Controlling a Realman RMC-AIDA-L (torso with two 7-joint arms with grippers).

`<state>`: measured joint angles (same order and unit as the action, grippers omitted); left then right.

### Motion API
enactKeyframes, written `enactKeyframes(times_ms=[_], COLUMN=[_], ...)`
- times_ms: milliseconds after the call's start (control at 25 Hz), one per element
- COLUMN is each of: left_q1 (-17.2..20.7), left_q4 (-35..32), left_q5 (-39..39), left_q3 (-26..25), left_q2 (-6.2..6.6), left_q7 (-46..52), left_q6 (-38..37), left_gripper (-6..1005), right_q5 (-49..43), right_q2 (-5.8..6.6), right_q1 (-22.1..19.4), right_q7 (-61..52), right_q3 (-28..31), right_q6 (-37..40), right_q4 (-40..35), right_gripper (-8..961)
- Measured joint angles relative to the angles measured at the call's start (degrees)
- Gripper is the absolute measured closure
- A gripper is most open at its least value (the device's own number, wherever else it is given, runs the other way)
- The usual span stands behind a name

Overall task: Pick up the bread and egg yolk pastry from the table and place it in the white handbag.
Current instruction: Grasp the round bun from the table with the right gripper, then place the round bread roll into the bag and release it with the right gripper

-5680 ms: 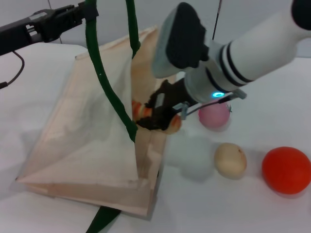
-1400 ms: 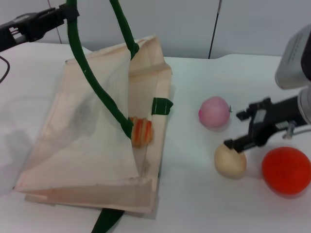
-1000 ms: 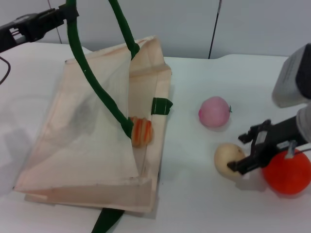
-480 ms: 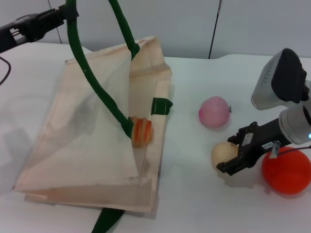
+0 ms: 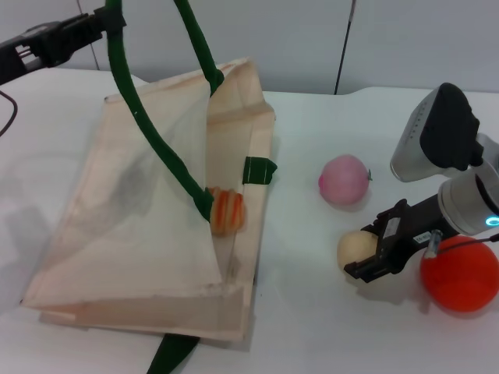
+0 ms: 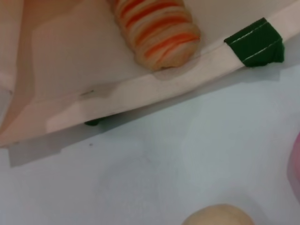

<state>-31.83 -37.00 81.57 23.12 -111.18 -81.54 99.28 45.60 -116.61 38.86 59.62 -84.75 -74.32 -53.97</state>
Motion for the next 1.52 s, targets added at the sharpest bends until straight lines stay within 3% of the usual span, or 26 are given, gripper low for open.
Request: enactKeyframes(times_ms=[280,560,760,960,1120,1160,1200,1520], left_q1=[0.2,0.3,0.3,-0.4,-1.7,-2.0,-2.1,-3.4], left_q4=[0.0,0.0,0.0,0.7,1.6,1.9,2.0,3.0], left_q5=[0.0,0.0,0.0,0.0,0.0,0.0,0.0,0.0], left_q3=[0.0,0.0,0.0,0.0,0.0,0.0,0.0,0.3], left_q2=[0.00,0.00,0.00,0.03,0.13,0.15,0.16,0.41], left_q7=[0.0,0.0,0.0,-0.1,-0.4,-0.6,-0.6,-0.7], left_q6=[-0.2,-0.2,-0.1,0.1,0.2,0.3,0.3,0.4], left_gripper=[867,867,867,867,866,866,866,866], right_q5=[0.0,-0.1,1.2,6.2,9.2,12.2,12.2,23.7], right_q2=[0.18,0.28,0.08,0.04,-0.01,0.03,0.03,-0.18], right_q1=[-1.2,-5.7,-5.5,-0.2,5.6,8.7,8.7,20.0], right_q7=[0.3,-0.3,-0.2,1.3,1.9,2.7,2.7,5.9], right_q3=[0.0,2.5,3.6,1.0,-2.9,-5.8,-5.8,-17.9], right_q6=[-2.3,-5.3,-4.9,-0.8,5.2,8.6,8.6,21.8], right_q4=[-4.1,-14.7,-17.8,-15.4,-8.5,-4.1,-4.1,10.9], right_gripper=[257,288,305,306,312,315,317,332])
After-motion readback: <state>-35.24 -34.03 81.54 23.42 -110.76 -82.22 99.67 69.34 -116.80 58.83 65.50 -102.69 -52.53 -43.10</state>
